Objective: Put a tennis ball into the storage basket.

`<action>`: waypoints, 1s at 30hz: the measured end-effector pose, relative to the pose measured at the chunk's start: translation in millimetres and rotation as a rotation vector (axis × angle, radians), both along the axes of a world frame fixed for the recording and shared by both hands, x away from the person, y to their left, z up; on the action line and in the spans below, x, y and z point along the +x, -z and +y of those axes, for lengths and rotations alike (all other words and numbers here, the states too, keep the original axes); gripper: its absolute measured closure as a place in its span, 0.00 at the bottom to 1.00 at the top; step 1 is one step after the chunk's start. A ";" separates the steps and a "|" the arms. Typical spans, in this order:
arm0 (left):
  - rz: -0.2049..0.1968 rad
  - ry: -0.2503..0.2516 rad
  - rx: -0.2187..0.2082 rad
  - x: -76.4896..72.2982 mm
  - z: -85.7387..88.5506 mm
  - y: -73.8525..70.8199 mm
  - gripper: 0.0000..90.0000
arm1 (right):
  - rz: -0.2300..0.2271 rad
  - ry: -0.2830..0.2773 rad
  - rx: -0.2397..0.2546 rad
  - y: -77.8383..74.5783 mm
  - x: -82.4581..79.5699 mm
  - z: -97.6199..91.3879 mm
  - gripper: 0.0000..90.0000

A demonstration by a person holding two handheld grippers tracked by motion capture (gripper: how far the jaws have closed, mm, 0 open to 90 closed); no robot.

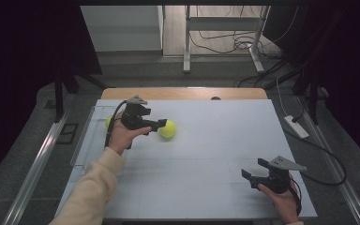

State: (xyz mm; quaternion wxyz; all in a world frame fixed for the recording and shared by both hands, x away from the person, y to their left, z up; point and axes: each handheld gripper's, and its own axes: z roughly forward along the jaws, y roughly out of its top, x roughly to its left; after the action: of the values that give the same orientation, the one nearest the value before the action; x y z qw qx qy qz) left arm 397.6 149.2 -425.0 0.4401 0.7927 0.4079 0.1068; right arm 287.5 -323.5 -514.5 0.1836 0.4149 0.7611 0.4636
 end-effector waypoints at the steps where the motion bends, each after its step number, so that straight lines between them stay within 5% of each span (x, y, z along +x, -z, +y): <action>1: 0.002 0.001 0.002 0.5 -0.5 0.3 0.14 | 0.000 0.000 0.000 0.0 0.0 0.1 0.14; 30: 0.044 0.006 0.043 14.9 -17.5 9.6 0.14 | 0.004 -0.004 -0.007 0.8 0.6 0.5 0.14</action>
State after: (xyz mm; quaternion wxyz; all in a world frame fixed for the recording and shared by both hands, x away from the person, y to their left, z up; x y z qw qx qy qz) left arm 412.5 131.7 -434.6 0.4143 0.8053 0.4130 0.0967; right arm 288.1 -323.0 -515.3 0.1825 0.4137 0.7640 0.4603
